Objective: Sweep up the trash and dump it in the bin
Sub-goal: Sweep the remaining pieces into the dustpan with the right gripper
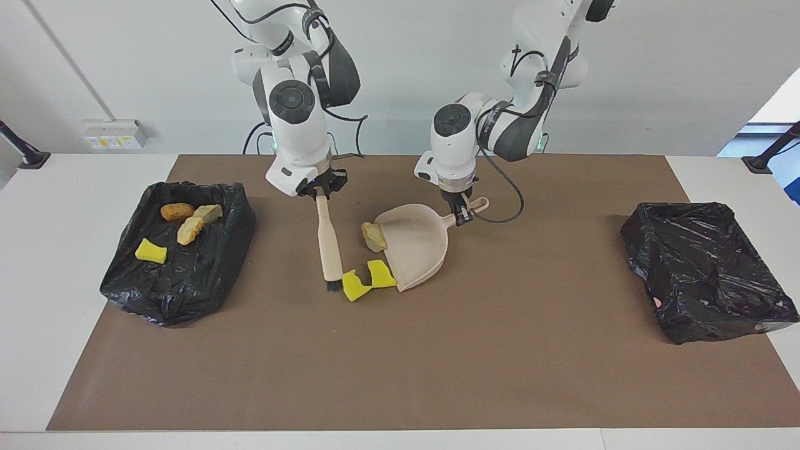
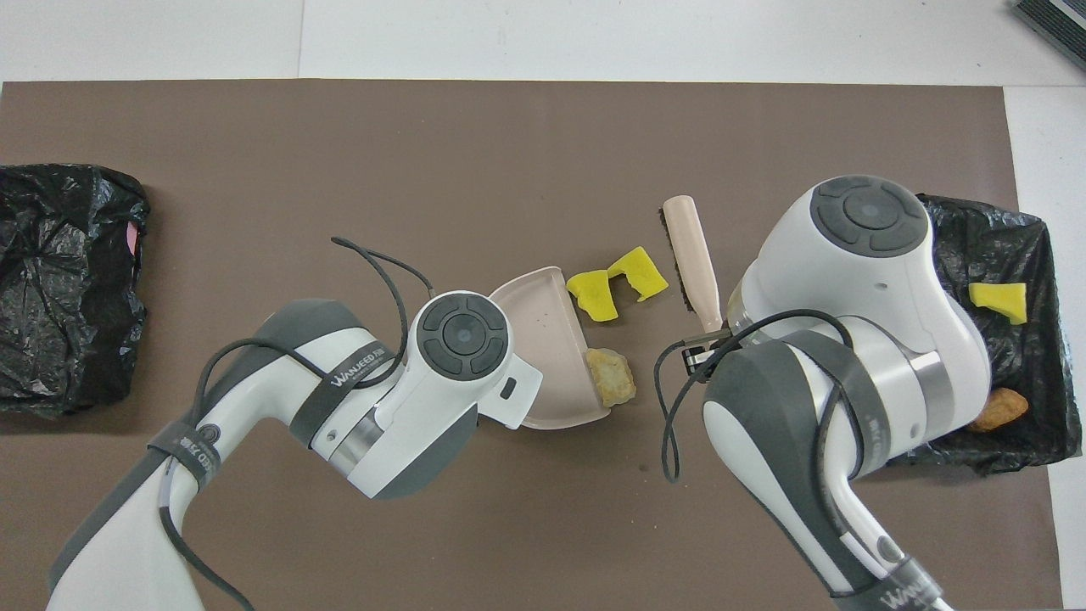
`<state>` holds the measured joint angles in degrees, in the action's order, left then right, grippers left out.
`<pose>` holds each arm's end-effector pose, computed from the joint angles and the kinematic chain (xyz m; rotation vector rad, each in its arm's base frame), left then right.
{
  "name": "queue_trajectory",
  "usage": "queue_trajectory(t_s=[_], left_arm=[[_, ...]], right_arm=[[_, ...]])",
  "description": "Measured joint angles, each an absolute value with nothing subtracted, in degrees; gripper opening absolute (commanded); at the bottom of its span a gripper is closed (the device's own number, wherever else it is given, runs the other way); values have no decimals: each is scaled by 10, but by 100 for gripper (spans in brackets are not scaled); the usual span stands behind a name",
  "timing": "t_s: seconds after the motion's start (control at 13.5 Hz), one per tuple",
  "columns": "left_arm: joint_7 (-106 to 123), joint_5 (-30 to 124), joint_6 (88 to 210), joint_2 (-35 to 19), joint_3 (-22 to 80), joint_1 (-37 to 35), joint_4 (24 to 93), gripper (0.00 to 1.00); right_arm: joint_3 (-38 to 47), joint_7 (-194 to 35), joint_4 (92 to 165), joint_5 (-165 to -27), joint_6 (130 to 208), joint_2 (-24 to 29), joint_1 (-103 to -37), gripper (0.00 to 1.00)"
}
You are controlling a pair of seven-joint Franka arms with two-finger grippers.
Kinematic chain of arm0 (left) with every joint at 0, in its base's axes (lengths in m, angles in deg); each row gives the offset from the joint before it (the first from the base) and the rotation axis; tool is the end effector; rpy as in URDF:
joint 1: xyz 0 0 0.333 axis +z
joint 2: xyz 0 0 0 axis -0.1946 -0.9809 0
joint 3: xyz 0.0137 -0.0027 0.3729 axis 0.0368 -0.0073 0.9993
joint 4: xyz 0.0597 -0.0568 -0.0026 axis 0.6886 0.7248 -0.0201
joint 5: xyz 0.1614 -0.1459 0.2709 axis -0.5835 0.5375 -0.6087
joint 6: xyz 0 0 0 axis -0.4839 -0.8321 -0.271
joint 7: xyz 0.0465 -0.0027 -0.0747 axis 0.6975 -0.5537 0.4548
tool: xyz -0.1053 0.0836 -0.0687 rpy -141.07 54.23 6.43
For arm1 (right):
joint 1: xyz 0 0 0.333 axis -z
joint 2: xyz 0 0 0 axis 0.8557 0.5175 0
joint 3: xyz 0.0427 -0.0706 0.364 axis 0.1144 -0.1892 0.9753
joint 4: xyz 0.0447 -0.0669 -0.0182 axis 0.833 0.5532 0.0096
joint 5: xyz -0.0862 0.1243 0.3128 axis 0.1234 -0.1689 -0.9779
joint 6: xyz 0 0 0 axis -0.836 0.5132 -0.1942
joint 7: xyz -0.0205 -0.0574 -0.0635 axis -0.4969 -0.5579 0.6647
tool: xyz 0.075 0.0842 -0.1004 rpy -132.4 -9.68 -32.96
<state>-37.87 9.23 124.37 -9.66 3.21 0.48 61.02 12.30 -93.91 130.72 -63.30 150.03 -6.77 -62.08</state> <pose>0.4392 -0.3213 0.4129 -2.3806 1.8828 0.2122 0.4919 0.1496 0.4804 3.0428 0.3397 -0.3526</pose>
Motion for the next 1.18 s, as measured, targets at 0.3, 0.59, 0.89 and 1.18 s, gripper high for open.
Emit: queue_trajectory(t_s=[0.3,0.59,0.89,1.18], left_arm=[[-379,92,1243,-97,32,5,611,0],[-379,92,1243,-95,32,5,614,0],[-379,92,1243,-91,32,5,618,0],[-379,92,1242,-89,33,5,620,0]], right_arm=[[123,-904,1311,-563,1551,9,-607,0],[130,-904,1347,-592,1552,26,-643,0],[146,-899,1375,-697,1530,3,-652,0],[156,-897,1396,-808,1530,-15,-655,0]])
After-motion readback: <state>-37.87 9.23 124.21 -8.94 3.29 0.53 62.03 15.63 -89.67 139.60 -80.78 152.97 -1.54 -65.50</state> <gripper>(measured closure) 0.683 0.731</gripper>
